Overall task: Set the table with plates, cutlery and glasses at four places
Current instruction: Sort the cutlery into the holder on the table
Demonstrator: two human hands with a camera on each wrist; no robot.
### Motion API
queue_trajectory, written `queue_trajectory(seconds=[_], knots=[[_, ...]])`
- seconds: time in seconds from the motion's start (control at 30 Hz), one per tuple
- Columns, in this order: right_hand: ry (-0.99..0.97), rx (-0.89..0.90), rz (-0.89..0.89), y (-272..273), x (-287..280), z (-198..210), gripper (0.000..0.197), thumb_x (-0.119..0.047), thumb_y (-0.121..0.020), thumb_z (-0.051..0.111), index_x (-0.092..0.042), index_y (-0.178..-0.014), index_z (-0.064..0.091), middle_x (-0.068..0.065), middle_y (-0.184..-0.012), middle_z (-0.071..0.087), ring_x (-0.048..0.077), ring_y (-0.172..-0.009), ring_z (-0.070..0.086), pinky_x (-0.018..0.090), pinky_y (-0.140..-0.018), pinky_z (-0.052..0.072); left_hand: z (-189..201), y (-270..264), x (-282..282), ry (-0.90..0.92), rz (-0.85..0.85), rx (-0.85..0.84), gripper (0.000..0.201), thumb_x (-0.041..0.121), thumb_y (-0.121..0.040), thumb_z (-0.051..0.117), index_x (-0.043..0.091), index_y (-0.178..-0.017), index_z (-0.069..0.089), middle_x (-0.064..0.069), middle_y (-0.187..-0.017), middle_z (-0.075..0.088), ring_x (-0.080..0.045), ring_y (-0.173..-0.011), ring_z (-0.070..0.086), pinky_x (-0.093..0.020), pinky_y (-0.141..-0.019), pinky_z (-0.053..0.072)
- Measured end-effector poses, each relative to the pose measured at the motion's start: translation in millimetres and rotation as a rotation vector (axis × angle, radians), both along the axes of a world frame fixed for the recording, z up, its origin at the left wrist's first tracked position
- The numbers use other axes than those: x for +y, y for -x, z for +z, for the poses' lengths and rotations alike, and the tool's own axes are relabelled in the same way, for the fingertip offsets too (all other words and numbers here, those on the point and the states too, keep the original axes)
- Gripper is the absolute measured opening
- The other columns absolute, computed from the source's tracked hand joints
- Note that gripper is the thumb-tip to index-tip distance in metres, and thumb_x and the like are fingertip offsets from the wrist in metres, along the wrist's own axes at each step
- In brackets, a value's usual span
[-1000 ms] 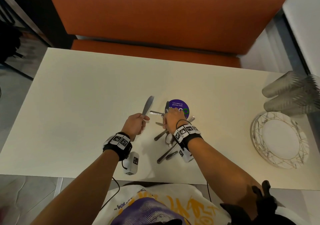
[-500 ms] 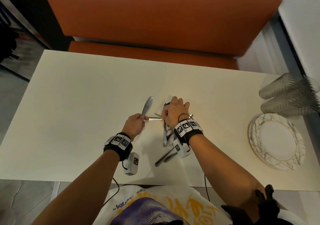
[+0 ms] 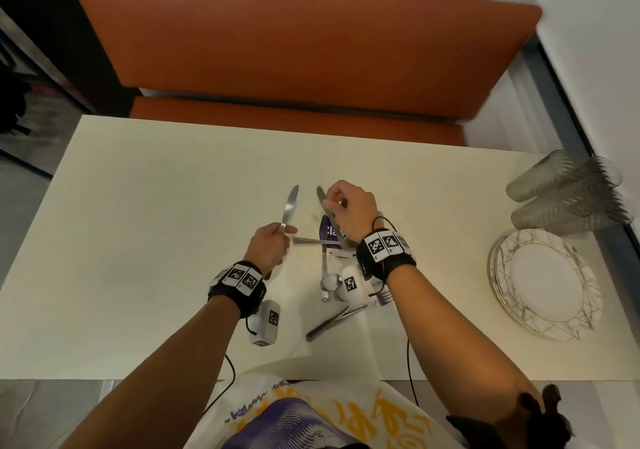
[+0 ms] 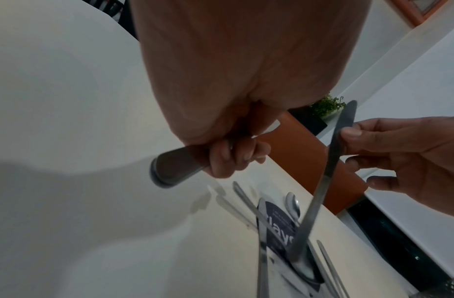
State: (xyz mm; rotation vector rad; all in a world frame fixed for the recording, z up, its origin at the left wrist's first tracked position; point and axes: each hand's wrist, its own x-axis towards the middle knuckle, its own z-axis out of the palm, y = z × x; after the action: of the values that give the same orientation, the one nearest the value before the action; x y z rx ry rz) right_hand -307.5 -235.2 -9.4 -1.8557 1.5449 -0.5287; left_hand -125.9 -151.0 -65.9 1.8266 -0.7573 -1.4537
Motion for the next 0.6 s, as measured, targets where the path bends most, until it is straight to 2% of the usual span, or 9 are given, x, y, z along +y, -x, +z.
queue_trajectory(seconds=[0.07, 0.13, 0.2, 0.27, 0.33, 0.4, 0.5, 0.6], knots=[[-0.023, -0.137, -0.108, -1, -1, 9, 0.008, -0.022, -0.091, 0.071, -0.022, -0.088, 0.064, -0.005, -0.085, 0.071, 0.014, -0.081, 0.064, 0.023, -0.071, 0.047, 7, 2, -6, 0.027, -0.011, -0.010, 0.036, 0.014, -0.108, 0.037, 0.010, -0.101, 0.071, -0.001, -0.068, 0.058, -0.013, -0.054, 0.047, -0.026, -0.049, 0.037], [-0.026, -0.236, -0.193, -2, -3, 16, 0.008, -0.022, -0.091, 0.072, -0.019, -0.090, 0.065, -0.005, -0.082, 0.072, 0.012, -0.076, 0.067, 0.020, -0.069, 0.048, 11, 3, -11, 0.066, -0.021, -0.019, 0.035, 0.013, -0.108, 0.036, 0.010, -0.099, 0.070, -0.003, -0.071, 0.063, -0.015, -0.057, 0.054, -0.028, -0.048, 0.041], [-0.058, -0.316, -0.253, -4, -3, 18, 0.009, -0.023, -0.091, 0.072, -0.017, -0.092, 0.065, -0.004, -0.079, 0.074, 0.012, -0.069, 0.071, 0.027, -0.071, 0.056, 14, 3, -15, 0.094, -0.019, 0.000, 0.036, 0.013, -0.109, 0.035, 0.009, -0.098, 0.068, -0.007, -0.079, 0.070, -0.021, -0.065, 0.063, -0.029, -0.050, 0.047], [-0.139, -0.387, -0.295, -7, -1, 17, 0.010, -0.021, -0.091, 0.073, -0.015, -0.093, 0.066, -0.001, -0.077, 0.076, 0.013, -0.066, 0.073, 0.036, -0.075, 0.061, 19, 5, -19, 0.095, -0.011, 0.058, 0.035, 0.012, -0.109, 0.034, 0.005, -0.098, 0.066, -0.014, -0.084, 0.074, -0.028, -0.072, 0.068, -0.033, -0.057, 0.054], [-0.224, -0.441, -0.324, -13, 1, 14, 0.010, -0.020, -0.090, 0.074, -0.014, -0.093, 0.067, 0.002, -0.075, 0.077, 0.018, -0.067, 0.075, 0.043, -0.077, 0.062, 26, 8, -19, 0.082, -0.028, 0.107, 0.034, 0.012, -0.109, 0.034, 0.001, -0.103, 0.065, -0.020, -0.090, 0.076, -0.034, -0.079, 0.073, -0.039, -0.068, 0.060], [-0.264, -0.469, -0.363, -17, 3, 9, 0.010, -0.019, -0.088, 0.076, -0.013, -0.091, 0.069, 0.005, -0.073, 0.077, 0.022, -0.067, 0.076, 0.047, -0.078, 0.063, 36, 15, -18, 0.073, -0.066, 0.173, 0.034, 0.014, -0.110, 0.034, -0.002, -0.109, 0.064, -0.026, -0.094, 0.076, -0.039, -0.083, 0.074, -0.042, -0.073, 0.061], [-0.269, -0.430, -0.388, -21, 7, 3, 0.011, -0.018, -0.087, 0.077, -0.010, -0.092, 0.070, 0.005, -0.072, 0.077, 0.020, -0.064, 0.075, 0.045, -0.075, 0.064, 44, 24, -15, 0.056, -0.083, 0.275, 0.034, 0.015, -0.109, 0.036, -0.003, -0.114, 0.064, -0.027, -0.089, 0.072, -0.038, -0.075, 0.071, -0.038, -0.065, 0.059], [-0.293, -0.435, -0.348, -22, 11, -1, 0.014, -0.018, -0.088, 0.077, -0.010, -0.094, 0.067, 0.002, -0.074, 0.074, 0.022, -0.064, 0.075, 0.048, -0.072, 0.064, 43, 27, -14, 0.024, -0.072, 0.338, 0.035, 0.016, -0.107, 0.038, -0.004, -0.118, 0.064, -0.018, -0.079, 0.065, -0.029, -0.061, 0.060, -0.034, -0.057, 0.050]])
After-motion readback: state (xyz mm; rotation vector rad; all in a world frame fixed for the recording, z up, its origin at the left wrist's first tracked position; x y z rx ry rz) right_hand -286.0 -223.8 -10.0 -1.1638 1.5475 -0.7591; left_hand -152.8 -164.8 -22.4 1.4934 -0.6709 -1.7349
